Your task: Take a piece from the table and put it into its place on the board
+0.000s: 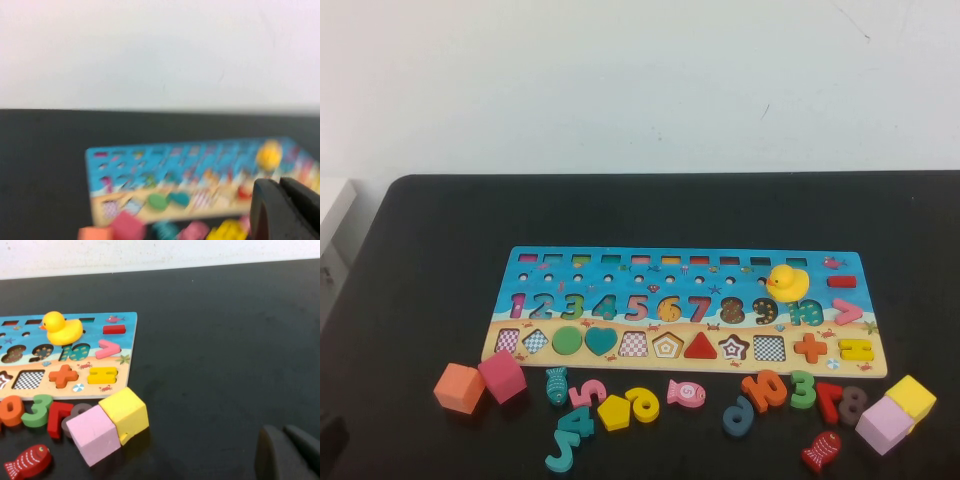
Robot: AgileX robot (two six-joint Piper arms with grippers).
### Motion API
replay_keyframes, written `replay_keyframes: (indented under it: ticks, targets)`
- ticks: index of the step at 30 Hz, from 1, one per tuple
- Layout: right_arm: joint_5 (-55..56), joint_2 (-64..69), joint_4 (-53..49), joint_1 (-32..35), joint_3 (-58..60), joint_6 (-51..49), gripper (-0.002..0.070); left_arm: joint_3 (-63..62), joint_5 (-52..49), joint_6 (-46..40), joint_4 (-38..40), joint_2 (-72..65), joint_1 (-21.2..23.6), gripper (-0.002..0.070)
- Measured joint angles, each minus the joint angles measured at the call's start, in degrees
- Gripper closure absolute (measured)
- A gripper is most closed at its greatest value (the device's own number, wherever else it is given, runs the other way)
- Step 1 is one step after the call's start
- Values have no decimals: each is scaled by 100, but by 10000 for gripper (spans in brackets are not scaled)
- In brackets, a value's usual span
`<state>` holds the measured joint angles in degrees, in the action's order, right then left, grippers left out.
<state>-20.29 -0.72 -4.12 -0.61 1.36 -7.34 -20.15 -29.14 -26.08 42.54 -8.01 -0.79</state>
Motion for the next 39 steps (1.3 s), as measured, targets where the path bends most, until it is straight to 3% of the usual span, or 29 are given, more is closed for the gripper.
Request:
replay_keyframes:
  ticks: [4,10,17,25,32,39]
  targets:
    - [0,0,0,0,0,0,657,-1234,-1328,-1102,-786,-1190,0,675]
    - [0,0,0,0,0,0,657,-2844,-3372,-2889,-975,-3172,0,675]
    - [0,0,0,0,0,0,657,-4094,-3783,-3654,-801,-4948,-171,675]
    - [0,0,0,0,0,0,658,-4998,-3713,-3572,-1504,-6289,-1540,675]
    - [0,0,0,0,0,0,657,-5337,-3668,-2755,-2668,-7447,-2911,675]
    - [0,0,0,0,0,0,657,-5414,-3467,-2115,-3545,-8489,-3494,652]
